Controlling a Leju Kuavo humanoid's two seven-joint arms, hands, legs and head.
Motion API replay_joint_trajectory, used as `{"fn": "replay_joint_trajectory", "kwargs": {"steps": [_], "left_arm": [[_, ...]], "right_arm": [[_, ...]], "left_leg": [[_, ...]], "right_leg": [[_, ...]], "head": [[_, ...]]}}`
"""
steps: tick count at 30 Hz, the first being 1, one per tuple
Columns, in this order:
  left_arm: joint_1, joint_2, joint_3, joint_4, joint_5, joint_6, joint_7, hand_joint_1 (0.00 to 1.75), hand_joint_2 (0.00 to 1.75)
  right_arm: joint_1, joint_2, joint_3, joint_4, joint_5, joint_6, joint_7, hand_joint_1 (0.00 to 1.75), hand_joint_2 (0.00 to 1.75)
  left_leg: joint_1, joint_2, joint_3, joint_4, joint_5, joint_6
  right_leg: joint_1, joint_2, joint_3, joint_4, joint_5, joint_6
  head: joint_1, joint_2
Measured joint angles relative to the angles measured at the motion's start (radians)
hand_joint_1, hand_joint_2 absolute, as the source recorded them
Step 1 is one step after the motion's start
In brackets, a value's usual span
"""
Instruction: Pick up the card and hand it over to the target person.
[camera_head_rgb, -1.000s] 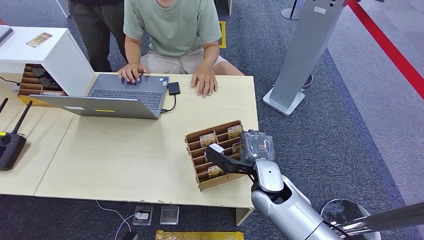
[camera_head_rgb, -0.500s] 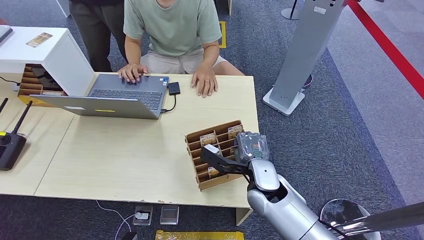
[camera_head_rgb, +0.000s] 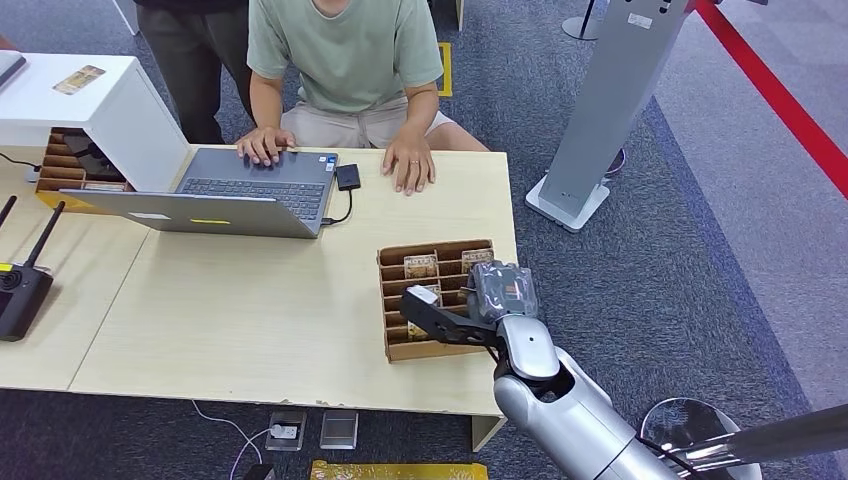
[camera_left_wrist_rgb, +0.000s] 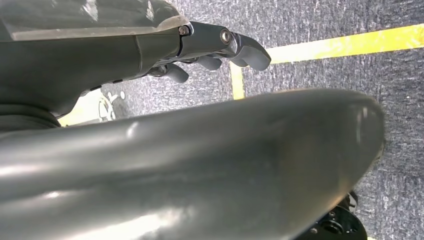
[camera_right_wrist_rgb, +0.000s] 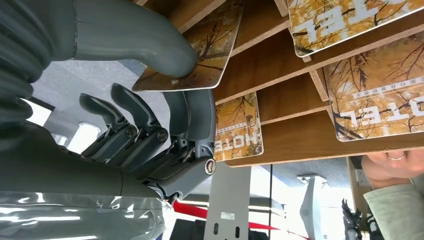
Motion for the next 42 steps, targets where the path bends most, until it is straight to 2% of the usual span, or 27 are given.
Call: {"fn": "replay_joint_trajectory", "kwargs": {"steps": [6, 11, 17, 22, 28, 31, 33, 40, 42], "left_arm": [[0.001, 0.003, 0.012, -0.004, 0.011, 0.005, 0.003, 0.00, 0.00], [0.002, 0.002, 0.011, -0.008, 0.011, 0.006, 0.007, 0.00, 0.00], [0.002, 0.004, 0.022, -0.012, 0.023, 0.014, 0.006, 0.00, 0.00], [0.002, 0.000, 0.022, -0.009, 0.025, 0.015, 0.002, 0.00, 0.00], [0.002, 0.001, 0.017, -0.005, 0.020, 0.005, -0.009, 0.00, 0.00], [0.001, 0.004, 0.010, -0.003, 0.014, -0.001, -0.011, 0.00, 0.00], [0.001, 0.008, 0.002, -0.003, 0.006, -0.003, -0.008, 0.00, 0.00], [-0.003, 0.017, -0.037, -0.006, -0.031, -0.015, -0.006, 0.00, 0.00], [-0.004, 0.017, -0.047, -0.006, -0.041, -0.019, -0.008, 0.00, 0.00]], "right_arm": [[-0.001, -0.006, 0.005, -0.007, -0.003, -0.036, -0.027, 1.75, 1.75], [-0.003, -0.031, 0.013, -0.074, 0.006, -0.080, -0.066, 1.75, 1.75], [0.009, -0.093, -0.010, -0.314, 0.023, -0.099, -0.078, 1.75, 1.75], [0.056, -0.143, -0.076, -0.552, 0.069, -0.084, -0.041, 1.75, 1.75], [0.103, -0.158, -0.122, -0.649, 0.095, -0.066, -0.033, 1.75, 1.75], [0.090, -0.120, -0.123, -0.547, 0.070, -0.072, -0.073, 1.75, 1.75], [0.049, -0.070, -0.113, -0.405, 0.030, -0.084, -0.119, 1.75, 1.75], [-0.237, 0.208, -0.063, 0.335, -0.112, -0.224, -0.331, 1.75, 1.75], [-0.316, 0.271, -0.055, 0.507, -0.147, -0.253, -0.372, 1.75, 1.75]], "left_leg": [[0.000, 0.000, 0.000, 0.000, 0.000, 0.000], [0.000, 0.000, 0.000, 0.000, 0.000, 0.000], [0.000, -0.001, -0.002, 0.002, 0.000, 0.000], [0.000, -0.003, -0.003, 0.003, -0.001, 0.000], [0.000, -0.003, -0.003, 0.002, 0.000, 0.000], [0.000, -0.002, -0.002, 0.002, 0.000, 0.000], [0.000, -0.001, -0.001, 0.001, 0.000, 0.000], [0.000, 0.010, 0.001, -0.001, 0.001, -0.001], [-0.001, 0.011, 0.001, -0.001, 0.001, -0.001]], "right_leg": [[0.000, 0.000, 0.000, 0.000, 0.000, 0.000], [0.000, 0.000, 0.000, 0.000, 0.000, 0.000], [0.000, -0.001, -0.002, 0.002, -0.001, 0.000], [0.000, -0.002, -0.003, 0.002, -0.001, 0.000], [0.000, -0.004, -0.002, 0.001, -0.001, 0.000], [0.000, -0.003, -0.002, 0.001, -0.001, 0.000], [0.000, -0.001, -0.001, 0.001, 0.000, 0.000], [0.000, 0.010, -0.003, 0.002, 0.003, -0.001], [0.000, 0.012, -0.003, 0.002, 0.003, -0.001]], "head": [[0.000, 0.000], [0.000, 0.000], [0.000, 0.000], [0.000, 0.000], [0.000, 0.000], [0.000, 0.000], [0.000, 0.000], [0.000, 0.000], [0.000, 0.000]]}}
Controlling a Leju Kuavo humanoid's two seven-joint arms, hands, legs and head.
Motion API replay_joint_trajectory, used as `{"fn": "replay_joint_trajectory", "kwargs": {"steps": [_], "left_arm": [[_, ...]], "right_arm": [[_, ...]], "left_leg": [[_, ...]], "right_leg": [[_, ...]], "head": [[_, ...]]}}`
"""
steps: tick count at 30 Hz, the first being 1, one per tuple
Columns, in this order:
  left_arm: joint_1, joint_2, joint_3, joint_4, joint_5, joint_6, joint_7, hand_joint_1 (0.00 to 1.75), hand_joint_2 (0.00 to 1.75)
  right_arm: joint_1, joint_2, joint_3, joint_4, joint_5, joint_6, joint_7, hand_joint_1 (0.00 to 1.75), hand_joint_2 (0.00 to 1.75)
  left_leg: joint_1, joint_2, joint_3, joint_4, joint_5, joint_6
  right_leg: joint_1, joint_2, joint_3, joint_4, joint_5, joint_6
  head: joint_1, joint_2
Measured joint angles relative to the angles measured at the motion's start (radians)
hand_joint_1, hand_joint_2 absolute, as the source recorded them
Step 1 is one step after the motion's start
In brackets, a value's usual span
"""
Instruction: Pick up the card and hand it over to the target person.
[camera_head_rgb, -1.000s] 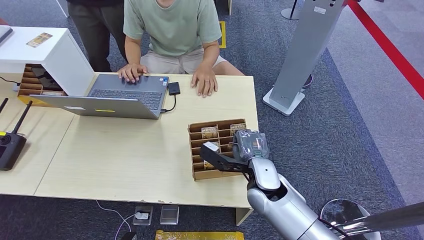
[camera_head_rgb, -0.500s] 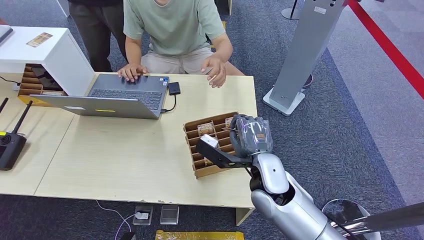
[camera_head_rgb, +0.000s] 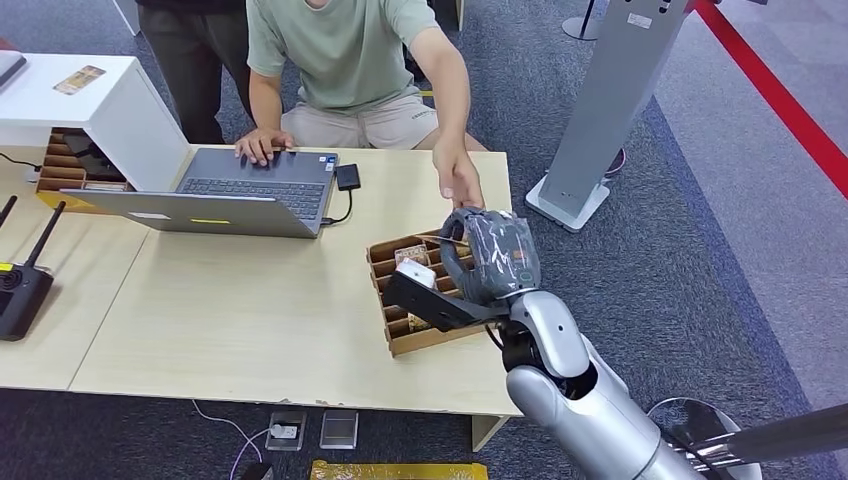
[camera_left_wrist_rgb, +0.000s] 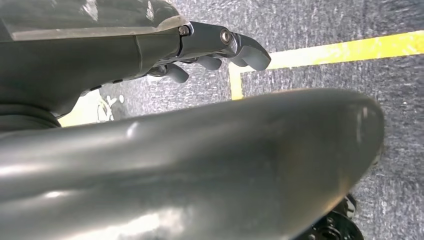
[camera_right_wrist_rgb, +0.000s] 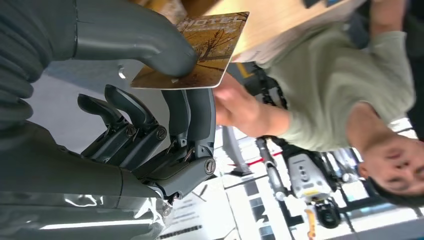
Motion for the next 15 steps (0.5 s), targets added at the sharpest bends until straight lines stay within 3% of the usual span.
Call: {"fn": "replay_joint_trajectory", "kwargs": {"steps": [5, 15], "left_arm": [[-0.001, -0.001, -0.018, 0.004, -0.019, -0.008, 0.002, 0.00, 0.00], [0.001, -0.012, 0.007, 0.004, 0.007, -0.011, 0.019, 0.00, 0.00]], "right_arm": [[-0.098, 0.035, 0.033, 0.166, -0.002, -0.012, 0.018, 1.75, 1.75], [-0.111, 0.080, 0.104, 0.195, 0.044, 0.012, 0.010, 1.75, 1.75]], "left_leg": [[0.000, -0.004, 0.000, 0.000, 0.000, 0.000], [0.000, -0.009, -0.001, 0.001, 0.000, 0.000]], "right_leg": [[0.000, -0.004, 0.001, 0.001, -0.002, 0.000], [0.000, -0.009, 0.002, 0.000, -0.003, 0.001]], "head": [[0.000, 0.000], [0.000, 0.000]]}}
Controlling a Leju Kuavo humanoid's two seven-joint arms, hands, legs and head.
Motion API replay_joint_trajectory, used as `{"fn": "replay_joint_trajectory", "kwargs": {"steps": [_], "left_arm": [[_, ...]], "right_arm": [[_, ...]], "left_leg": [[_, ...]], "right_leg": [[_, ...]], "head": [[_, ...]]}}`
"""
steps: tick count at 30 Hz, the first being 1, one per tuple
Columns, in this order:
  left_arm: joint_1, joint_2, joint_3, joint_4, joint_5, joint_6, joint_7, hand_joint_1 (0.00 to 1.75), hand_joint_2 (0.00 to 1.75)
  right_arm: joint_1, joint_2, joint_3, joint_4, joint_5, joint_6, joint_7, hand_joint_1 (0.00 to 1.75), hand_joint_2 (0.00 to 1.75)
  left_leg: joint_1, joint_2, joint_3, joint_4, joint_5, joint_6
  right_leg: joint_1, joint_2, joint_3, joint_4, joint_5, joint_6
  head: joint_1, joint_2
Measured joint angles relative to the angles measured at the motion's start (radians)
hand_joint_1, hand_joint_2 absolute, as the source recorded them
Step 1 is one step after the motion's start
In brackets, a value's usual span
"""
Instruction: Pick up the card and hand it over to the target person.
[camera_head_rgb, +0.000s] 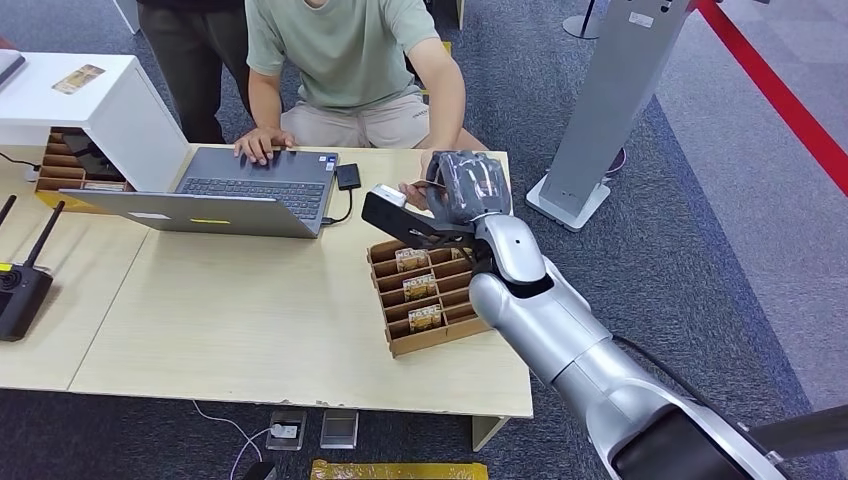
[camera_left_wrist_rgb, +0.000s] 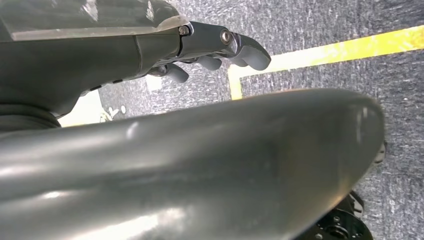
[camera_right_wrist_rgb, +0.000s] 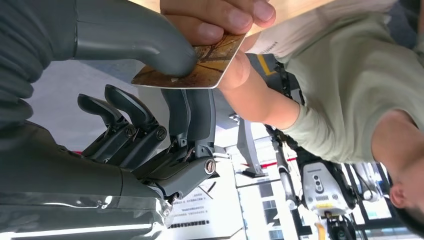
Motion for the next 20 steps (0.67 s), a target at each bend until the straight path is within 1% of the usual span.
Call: {"fn": "replay_joint_trajectory", "kwargs": {"steps": [4, 10, 14, 17, 19, 20], "left_arm": [[-0.001, -0.002, -0.006, 0.000, -0.007, -0.008, -0.009, 0.00, 0.00], [0.000, -0.001, -0.002, 0.001, -0.005, 0.001, -0.025, 0.00, 0.00], [0.000, 0.000, 0.007, 0.002, 0.003, 0.002, -0.027, 0.00, 0.00], [0.001, -0.001, 0.015, 0.003, 0.011, 0.008, -0.022, 0.00, 0.00], [0.001, -0.002, 0.021, 0.002, 0.016, 0.013, -0.018, 0.00, 0.00], [0.000, -0.003, 0.022, 0.002, 0.018, 0.014, -0.017, 0.00, 0.00]], "right_arm": [[0.000, 0.008, 0.013, -0.005, 0.005, -0.008, -0.005, 0.00, 1.75], [-0.018, -0.010, 0.002, -0.027, -0.012, -0.046, -0.021, 0.00, 1.75], [-0.030, -0.027, -0.013, -0.071, -0.021, -0.097, -0.038, 0.00, 1.75], [-0.027, -0.062, -0.034, -0.159, -0.028, -0.139, -0.041, 0.00, 1.75], [-0.005, -0.110, -0.054, -0.274, -0.034, -0.143, -0.028, 0.00, 1.75], [0.004, -0.125, -0.059, -0.311, -0.036, -0.141, -0.022, 0.00, 1.75]], "left_leg": [[0.000, -0.001, -0.001, 0.000, 0.000, 0.000], [0.000, -0.002, -0.002, 0.002, 0.000, 0.000], [0.000, -0.003, -0.003, 0.002, 0.000, 0.001], [0.000, -0.003, -0.003, 0.002, 0.000, 0.001], [0.001, -0.004, -0.003, 0.002, 0.000, 0.001], [0.001, -0.004, -0.004, 0.002, 0.000, 0.001]], "right_leg": [[0.000, -0.001, -0.001, 0.000, 0.000, 0.000], [0.000, -0.003, -0.002, 0.001, -0.001, 0.000], [0.000, -0.003, -0.002, 0.001, 0.000, 0.001], [0.000, -0.003, -0.002, 0.001, -0.001, 0.000], [0.001, -0.004, -0.002, 0.001, -0.001, 0.000], [0.001, -0.005, -0.002, 0.001, -0.001, 0.000]], "head": [[0.000, 0.000], [0.000, 0.000], [0.000, 0.000], [0.000, 0.000], [0.000, 0.000], [0.000, 0.000]]}}
